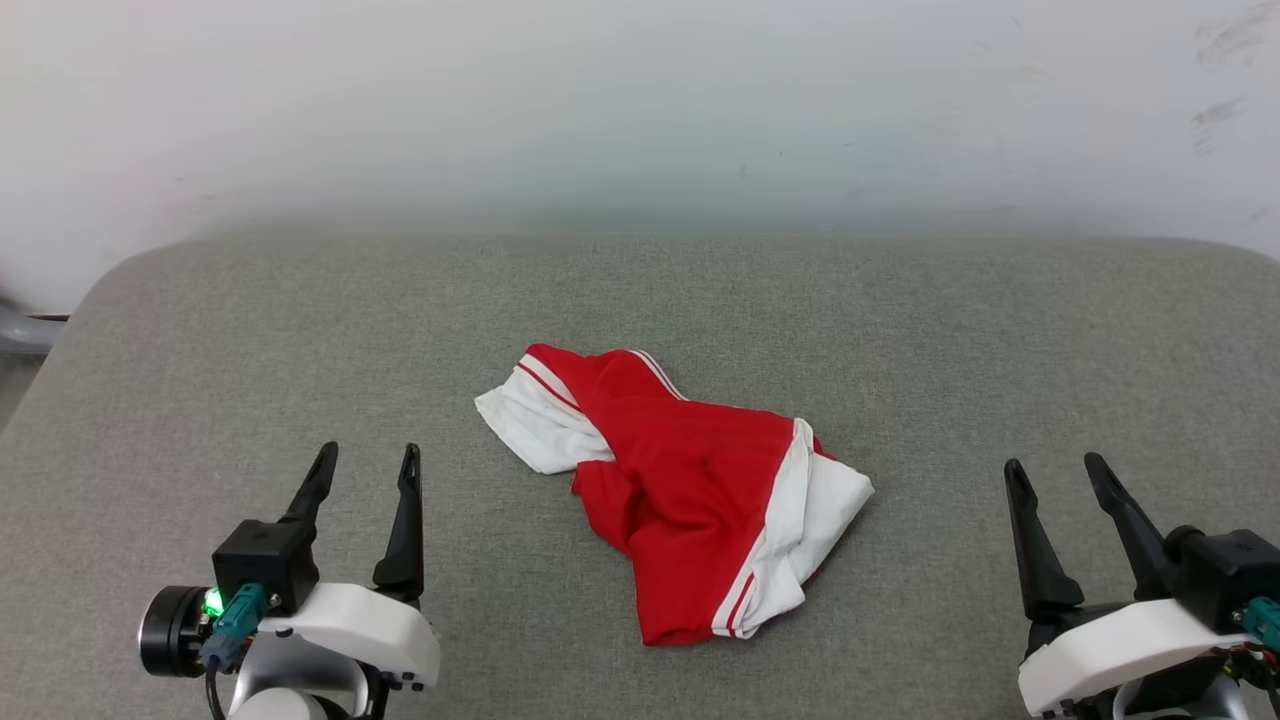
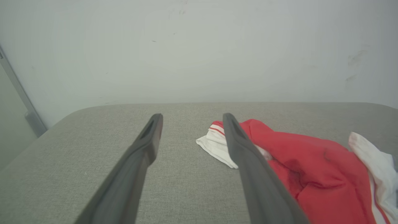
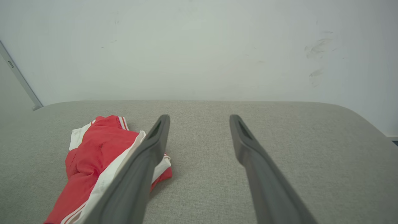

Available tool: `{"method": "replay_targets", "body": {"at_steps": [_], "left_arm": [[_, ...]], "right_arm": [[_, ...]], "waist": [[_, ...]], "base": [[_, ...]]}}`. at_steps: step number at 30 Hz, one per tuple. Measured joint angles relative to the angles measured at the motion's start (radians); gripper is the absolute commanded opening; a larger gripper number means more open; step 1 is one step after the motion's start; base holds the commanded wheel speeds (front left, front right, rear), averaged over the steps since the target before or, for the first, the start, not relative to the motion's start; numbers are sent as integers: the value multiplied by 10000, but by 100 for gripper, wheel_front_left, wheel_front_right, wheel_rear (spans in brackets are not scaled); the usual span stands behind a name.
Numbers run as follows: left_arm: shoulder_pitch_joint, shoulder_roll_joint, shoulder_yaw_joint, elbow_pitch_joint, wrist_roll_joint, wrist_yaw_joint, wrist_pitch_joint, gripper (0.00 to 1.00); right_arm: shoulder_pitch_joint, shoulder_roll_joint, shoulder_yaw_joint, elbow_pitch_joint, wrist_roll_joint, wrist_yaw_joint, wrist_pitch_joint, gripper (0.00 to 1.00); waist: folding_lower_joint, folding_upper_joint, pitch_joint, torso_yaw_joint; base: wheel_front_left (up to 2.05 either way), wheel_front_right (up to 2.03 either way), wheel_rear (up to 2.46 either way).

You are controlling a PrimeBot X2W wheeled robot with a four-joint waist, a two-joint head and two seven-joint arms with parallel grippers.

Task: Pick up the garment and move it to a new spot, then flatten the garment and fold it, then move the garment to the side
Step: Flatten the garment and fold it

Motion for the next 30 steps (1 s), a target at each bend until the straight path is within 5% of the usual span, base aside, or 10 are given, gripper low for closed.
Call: {"method": "replay_targets", "body": {"at_steps": [11, 17, 30], "left_arm": [[-2, 25, -36, -320, 12, 86, -65, 100], [-327, -144, -151, -550, 71, 142, -184, 100], [-1065, -660, -439, -339, 144, 98, -570, 100]], "right_arm": [[-6, -2, -58, -100, 67, 0, 397, 100], [-218, -146, 539, -73, 382, 0, 2579, 100], [-1534, -1680, 2778, -247, 1831, 0, 6353, 100]], "waist": [[0, 0, 213, 49], [0, 0, 507, 368], [0, 0, 1405, 1391]], "base": [[0, 0, 0], [0, 0, 0], [0, 0, 0]]}}
